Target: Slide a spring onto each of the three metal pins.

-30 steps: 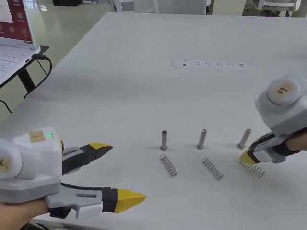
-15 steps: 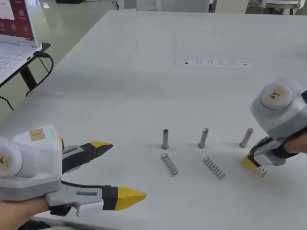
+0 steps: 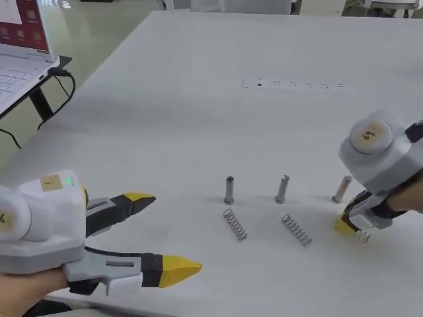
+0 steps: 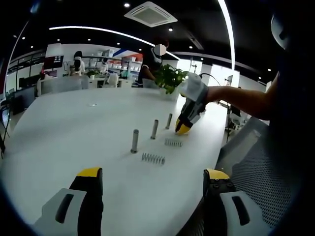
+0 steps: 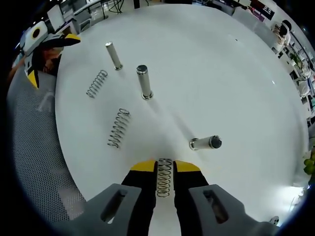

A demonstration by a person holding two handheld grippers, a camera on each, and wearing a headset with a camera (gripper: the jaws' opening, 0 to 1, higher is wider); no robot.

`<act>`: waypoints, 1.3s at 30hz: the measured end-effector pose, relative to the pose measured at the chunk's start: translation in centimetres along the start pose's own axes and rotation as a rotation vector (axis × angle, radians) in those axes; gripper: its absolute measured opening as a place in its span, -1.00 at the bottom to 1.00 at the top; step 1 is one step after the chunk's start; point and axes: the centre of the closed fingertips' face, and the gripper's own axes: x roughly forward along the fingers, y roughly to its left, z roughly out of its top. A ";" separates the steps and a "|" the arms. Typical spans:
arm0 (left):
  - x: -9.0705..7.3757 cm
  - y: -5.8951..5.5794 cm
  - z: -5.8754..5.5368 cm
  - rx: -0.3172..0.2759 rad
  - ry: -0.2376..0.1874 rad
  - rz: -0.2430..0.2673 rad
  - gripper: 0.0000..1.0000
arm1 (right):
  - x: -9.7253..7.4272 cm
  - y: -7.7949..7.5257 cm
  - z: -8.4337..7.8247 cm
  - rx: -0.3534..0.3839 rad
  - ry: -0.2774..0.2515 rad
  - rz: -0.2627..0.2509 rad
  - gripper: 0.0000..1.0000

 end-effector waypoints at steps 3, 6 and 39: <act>0.0 0.0 0.0 -0.002 0.000 0.000 0.61 | 0.0 0.0 0.0 0.000 0.004 0.004 -0.81; 0.0 0.0 0.0 -0.003 0.000 0.000 0.60 | 0.0 0.1 0.0 0.005 0.009 0.011 -0.82; 0.0 0.4 0.1 0.005 0.000 -0.001 0.60 | -2.1 -0.3 1.6 0.024 -0.054 -0.023 -0.84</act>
